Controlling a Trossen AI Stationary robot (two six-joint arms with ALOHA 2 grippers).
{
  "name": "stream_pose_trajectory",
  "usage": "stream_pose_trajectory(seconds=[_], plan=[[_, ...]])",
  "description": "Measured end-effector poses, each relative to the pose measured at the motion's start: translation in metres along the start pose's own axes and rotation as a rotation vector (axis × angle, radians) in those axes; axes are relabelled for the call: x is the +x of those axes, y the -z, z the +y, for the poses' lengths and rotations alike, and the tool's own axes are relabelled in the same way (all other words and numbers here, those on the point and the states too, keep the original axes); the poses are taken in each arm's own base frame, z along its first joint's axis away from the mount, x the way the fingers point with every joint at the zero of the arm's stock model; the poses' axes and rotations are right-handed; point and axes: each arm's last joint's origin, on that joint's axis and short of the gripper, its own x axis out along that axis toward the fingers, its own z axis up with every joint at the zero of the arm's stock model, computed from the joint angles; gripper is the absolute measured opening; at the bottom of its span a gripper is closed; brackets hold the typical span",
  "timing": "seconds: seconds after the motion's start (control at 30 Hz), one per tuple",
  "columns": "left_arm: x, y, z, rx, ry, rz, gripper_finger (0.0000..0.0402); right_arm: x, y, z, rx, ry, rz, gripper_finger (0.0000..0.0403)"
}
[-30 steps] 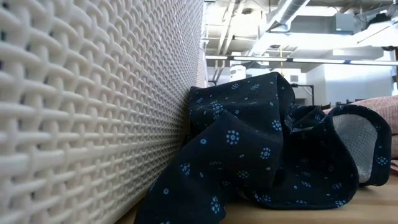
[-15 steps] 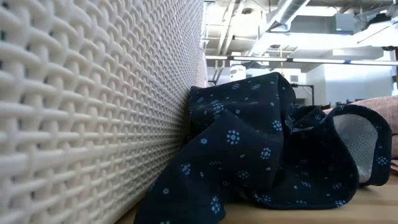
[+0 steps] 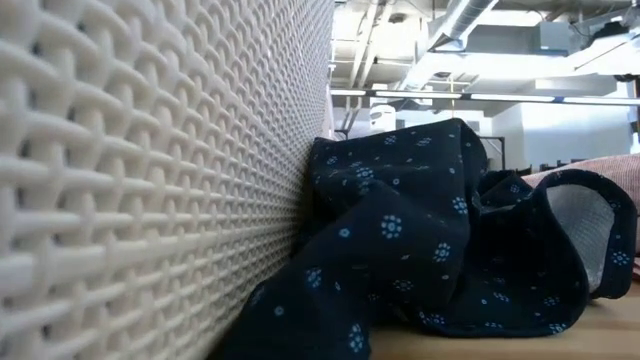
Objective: Sort clothes
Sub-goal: Put the black jacket into the bottom white laundry organizer
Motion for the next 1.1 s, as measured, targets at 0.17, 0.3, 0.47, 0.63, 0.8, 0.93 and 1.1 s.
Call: stream_pose_trajectory(seconds=[0.17, 0.3, 0.47, 0.63, 0.8, 0.93, 1.1], plan=[[-0.004, 0.000, -0.007, -0.005, -0.012, -0.011, 0.0128, 0.002, -0.007, 0.017, -0.015, -0.036, -0.023, 0.0223], [-0.009, -0.004, -0.014, -0.023, -0.009, 0.002, 0.0206, 0.003, -0.018, 0.029, -0.038, -0.049, -0.083, 0.0223], [-0.018, -0.012, -0.013, -0.020, -0.071, -0.042, 0.0231, 0.010, -0.019, 0.040, -0.049, -0.064, -0.115, 0.0223], [-0.019, -0.011, -0.009, -0.017, -0.126, -0.035, 0.0211, 0.017, -0.016, 0.045, -0.007, -0.073, -0.122, 0.0223], [-0.023, -0.019, -0.008, -0.008, -0.162, -0.081, 0.0197, 0.031, -0.013, 0.043, 0.034, -0.074, -0.117, 0.0223], [-0.032, -0.029, -0.009, 0.011, -0.166, -0.123, 0.0194, 0.045, -0.009, 0.040, 0.050, -0.060, -0.086, 0.0222], [-0.046, -0.037, -0.010, 0.015, -0.188, -0.125, 0.0194, 0.057, -0.007, 0.035, 0.060, -0.043, -0.003, 0.0200]])
